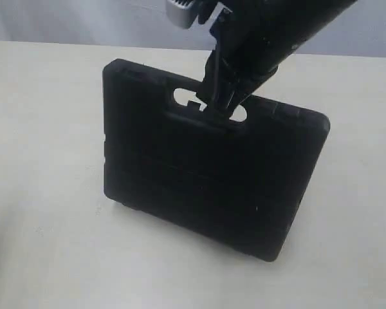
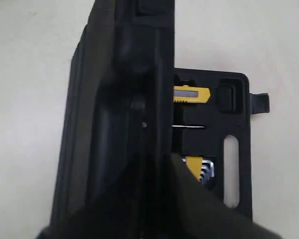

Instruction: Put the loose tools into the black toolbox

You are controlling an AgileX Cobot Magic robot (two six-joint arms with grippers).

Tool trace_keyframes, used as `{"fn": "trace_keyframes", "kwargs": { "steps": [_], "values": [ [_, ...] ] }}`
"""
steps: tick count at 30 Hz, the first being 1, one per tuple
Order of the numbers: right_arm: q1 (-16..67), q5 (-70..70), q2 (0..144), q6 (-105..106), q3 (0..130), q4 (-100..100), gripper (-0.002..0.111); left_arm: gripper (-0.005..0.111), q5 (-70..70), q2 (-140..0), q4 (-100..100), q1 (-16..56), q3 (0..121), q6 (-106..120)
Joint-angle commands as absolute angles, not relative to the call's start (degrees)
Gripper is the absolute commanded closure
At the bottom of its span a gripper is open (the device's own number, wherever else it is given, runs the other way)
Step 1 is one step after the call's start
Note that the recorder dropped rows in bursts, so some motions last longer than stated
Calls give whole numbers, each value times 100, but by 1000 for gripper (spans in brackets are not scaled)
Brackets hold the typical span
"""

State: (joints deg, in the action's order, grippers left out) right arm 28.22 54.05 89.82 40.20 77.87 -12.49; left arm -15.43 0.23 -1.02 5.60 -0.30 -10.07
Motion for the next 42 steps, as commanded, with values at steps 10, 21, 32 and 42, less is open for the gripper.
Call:
{"fn": "trace_keyframes", "kwargs": {
  "steps": [10,21,32,42],
  "values": [
    [1717,3563,11072,5581,8475,-76,109,107,-1549,0,-78,593,0,-1005],
    [1717,2541,11676,5462,8475,69,74,107,-1549,0,-78,593,0,-1005],
    [1743,2514,11421,5003,8475,57,22,107,-1549,0,-78,593,0,-1005],
    [1743,3385,10213,4133,8475,57,23,107,-1549,0,-78,593,0,-1005]
  ]
}}
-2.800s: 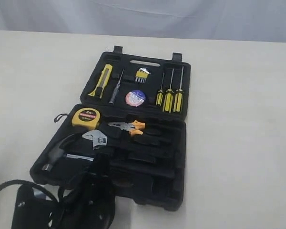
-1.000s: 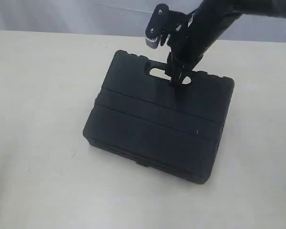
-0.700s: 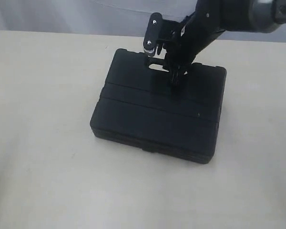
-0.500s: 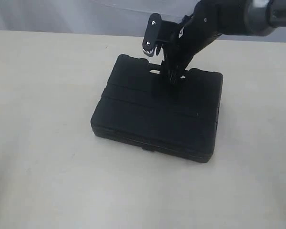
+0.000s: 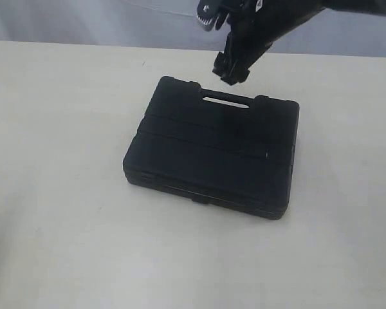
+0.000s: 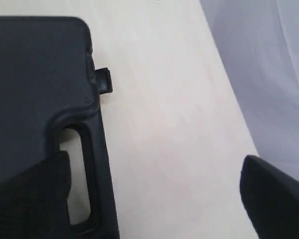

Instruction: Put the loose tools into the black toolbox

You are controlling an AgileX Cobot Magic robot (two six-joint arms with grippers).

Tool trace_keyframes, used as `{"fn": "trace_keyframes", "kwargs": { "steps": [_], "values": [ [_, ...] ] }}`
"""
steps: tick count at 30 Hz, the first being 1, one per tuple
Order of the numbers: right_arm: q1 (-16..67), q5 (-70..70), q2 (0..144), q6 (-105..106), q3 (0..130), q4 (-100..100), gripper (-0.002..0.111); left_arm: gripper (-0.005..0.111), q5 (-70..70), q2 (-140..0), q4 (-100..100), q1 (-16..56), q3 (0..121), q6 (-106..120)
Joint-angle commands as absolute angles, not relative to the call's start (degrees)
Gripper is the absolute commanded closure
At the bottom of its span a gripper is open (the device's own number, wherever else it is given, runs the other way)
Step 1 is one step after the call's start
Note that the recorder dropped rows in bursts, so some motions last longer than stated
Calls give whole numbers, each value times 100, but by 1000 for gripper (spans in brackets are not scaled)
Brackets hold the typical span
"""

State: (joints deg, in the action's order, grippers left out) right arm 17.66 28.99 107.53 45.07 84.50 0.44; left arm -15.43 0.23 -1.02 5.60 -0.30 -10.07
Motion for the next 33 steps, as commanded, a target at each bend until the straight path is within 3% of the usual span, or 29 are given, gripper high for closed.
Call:
{"fn": "trace_keyframes", "kwargs": {
  "steps": [1,4,6,9,11,20,26,33],
  "values": [
    [1743,3568,10058,3965,8475,57,24,107,-1549,0,-78,593,0,-1005],
    [1743,4242,9563,3518,8475,57,42,107,-1549,0,-78,593,0,-1005],
    [1743,4806,9250,3191,8475,0,60,107,-1549,0,-113,593,0,-1005],
    [1743,5903,8737,2481,8475,0,96,107,-1549,0,-113,593,0,-1005],
    [1743,6603,8444,1958,8475,0,108,107,-1549,0,-113,593,0,-1005],
    [1822,6894,6573,1922,7206,-2791,109,107,-1549,0,-113,593,0,-1005],
    [2287,6280,5671,1927,6128,-3208,109,107,-1549,0,-113,593,0,-1005],
    [2591,6772,5093,1873,5544,-3475,109,107,-1549,0,-113,593,0,-1005]
  ]
}}
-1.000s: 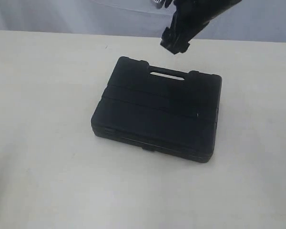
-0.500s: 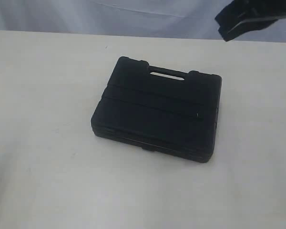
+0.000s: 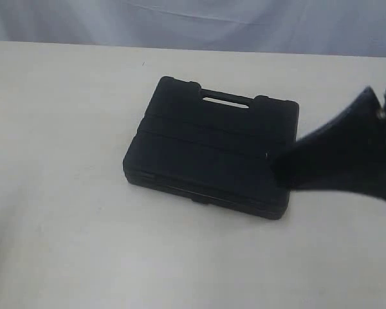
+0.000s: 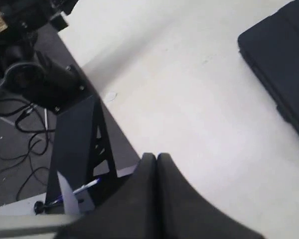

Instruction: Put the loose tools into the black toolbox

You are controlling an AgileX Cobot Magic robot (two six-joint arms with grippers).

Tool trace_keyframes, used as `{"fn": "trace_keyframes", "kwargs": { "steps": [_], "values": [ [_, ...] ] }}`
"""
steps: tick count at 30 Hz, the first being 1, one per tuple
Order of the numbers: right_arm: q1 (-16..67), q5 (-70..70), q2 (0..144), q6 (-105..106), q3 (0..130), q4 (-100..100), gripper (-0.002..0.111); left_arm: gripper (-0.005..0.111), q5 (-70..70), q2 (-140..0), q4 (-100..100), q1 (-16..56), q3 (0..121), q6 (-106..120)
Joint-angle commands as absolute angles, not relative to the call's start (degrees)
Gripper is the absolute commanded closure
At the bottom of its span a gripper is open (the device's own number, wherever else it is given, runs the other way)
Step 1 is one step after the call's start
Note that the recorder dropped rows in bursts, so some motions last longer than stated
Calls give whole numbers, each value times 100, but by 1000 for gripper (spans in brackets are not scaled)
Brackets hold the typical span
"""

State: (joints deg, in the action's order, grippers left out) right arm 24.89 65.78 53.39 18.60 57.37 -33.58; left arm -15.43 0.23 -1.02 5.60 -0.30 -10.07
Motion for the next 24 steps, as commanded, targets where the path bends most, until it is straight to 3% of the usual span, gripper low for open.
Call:
{"fn": "trace_keyframes", "kwargs": {
  "steps": [1,9,11,16,21,24],
  "values": [
    [2591,6808,5064,1873,5515,-3475,109,107,-1549,0,-113,593,0,-1005],
    [2549,6500,4161,2016,5493,-3307,109,107,-1549,0,-113,593,0,-1005],
    [2318,5648,3477,2065,5256,-3633,109,107,-1549,0,-113,593,0,-1005],
    [1506,2741,1401,2883,3121,-5272,109,107,-1549,0,-113,593,0,-1005],
    [1211,1315,416,2900,1340,-5388,109,107,-1549,0,-113,593,0,-1005],
    [1211,1063,156,2900,981,-5388,109,107,-1549,0,-113,593,0,-1005]
  ]
}}
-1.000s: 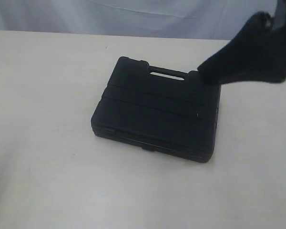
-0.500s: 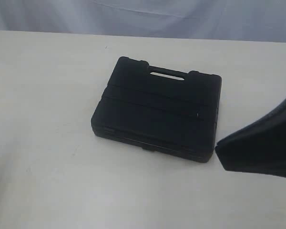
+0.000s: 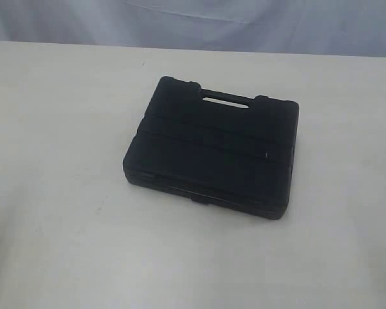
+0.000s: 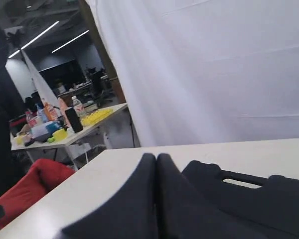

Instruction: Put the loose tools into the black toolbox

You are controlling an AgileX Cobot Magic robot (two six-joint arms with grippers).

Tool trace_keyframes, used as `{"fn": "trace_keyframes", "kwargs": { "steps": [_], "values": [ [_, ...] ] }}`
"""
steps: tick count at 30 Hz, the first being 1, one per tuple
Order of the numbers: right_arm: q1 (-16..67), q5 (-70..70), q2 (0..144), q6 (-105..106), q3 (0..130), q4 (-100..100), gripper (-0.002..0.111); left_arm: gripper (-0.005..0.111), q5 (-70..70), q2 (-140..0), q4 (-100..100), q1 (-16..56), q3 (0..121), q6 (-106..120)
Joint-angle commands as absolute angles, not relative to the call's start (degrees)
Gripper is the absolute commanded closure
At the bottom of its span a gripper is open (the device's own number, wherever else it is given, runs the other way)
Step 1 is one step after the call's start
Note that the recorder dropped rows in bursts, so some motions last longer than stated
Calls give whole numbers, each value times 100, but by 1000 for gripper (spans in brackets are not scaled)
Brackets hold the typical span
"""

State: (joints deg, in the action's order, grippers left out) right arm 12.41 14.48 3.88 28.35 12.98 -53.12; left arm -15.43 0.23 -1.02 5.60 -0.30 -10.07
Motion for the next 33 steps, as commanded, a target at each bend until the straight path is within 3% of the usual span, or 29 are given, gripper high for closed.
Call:
{"fn": "trace_keyframes", "kwargs": {
  "steps": [1,11,33],
  "values": [
    [1211,1000,128,2900,877,-5388,109,107,-1549,0,-113,593,0,-1005],
    [1211,789,0,280,381,-609,109,107,-1549,0,-127,593,0,-1005],
    [1211,1908,0,285,0,0,109,107,-1549,0,-127,593,0,-1005]
  ]
}}
